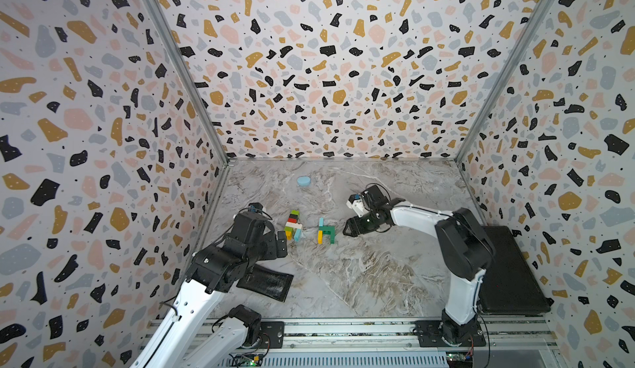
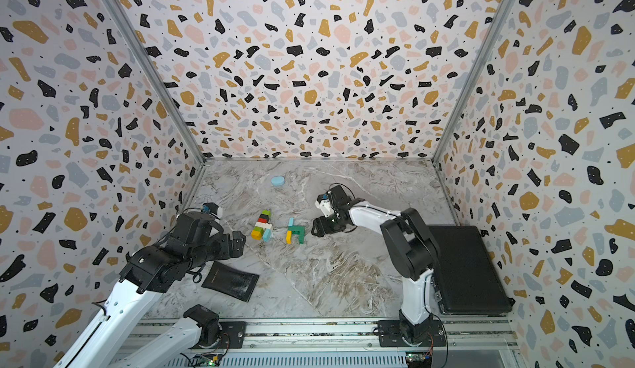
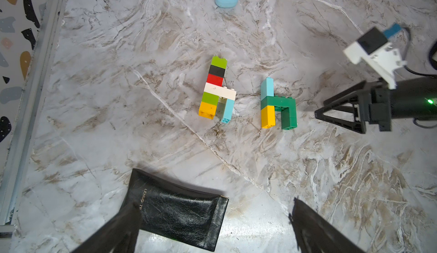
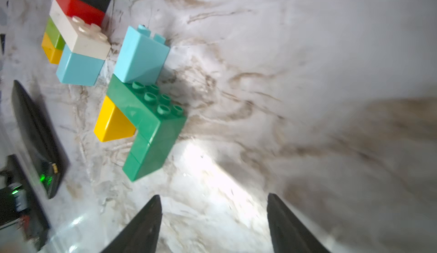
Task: Assemble the letter h with lego
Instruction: Place the lego brick at the center of the board, then reset both arms
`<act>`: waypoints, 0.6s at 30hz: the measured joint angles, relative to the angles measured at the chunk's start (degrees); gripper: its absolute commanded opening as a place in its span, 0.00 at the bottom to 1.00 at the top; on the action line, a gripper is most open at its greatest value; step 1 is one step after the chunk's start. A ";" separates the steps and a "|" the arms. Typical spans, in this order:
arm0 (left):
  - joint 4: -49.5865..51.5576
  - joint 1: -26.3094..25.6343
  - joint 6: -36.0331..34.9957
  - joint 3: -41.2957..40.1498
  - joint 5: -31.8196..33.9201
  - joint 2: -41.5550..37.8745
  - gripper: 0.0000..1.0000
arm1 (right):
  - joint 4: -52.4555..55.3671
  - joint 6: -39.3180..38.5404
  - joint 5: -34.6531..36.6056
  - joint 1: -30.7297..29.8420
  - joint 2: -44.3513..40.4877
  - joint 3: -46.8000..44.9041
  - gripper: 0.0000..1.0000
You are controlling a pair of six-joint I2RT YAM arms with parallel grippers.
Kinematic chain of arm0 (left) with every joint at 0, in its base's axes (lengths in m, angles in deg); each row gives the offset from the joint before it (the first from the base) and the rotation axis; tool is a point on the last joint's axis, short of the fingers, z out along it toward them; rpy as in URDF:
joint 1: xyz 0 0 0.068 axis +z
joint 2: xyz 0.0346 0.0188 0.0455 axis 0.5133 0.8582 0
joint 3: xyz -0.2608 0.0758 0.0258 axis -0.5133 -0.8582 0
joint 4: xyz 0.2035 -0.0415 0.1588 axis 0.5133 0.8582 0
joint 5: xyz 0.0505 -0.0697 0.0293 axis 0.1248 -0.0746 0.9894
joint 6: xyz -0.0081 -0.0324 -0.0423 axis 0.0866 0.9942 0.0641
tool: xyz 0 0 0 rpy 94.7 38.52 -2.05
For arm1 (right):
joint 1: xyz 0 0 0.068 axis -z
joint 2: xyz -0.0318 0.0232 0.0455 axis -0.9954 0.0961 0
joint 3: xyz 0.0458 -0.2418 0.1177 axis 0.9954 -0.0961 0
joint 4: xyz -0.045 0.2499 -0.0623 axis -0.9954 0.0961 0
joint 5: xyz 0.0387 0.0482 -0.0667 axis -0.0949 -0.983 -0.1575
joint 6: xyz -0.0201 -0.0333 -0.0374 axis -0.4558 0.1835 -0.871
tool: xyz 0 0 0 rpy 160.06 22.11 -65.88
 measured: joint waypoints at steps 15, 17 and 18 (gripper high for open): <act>-1.99 -0.90 -2.99 -2.16 0.57 -6.71 0.99 | -28.74 1.95 56.35 0.28 -72.48 -51.04 0.99; -2.51 -0.96 -3.30 -2.73 1.70 -8.55 0.99 | -31.19 1.57 60.00 0.70 -74.75 -53.96 0.99; -2.67 -1.01 -3.41 -3.04 2.64 -9.70 0.99 | -31.80 1.38 61.59 0.98 -74.69 -54.82 0.99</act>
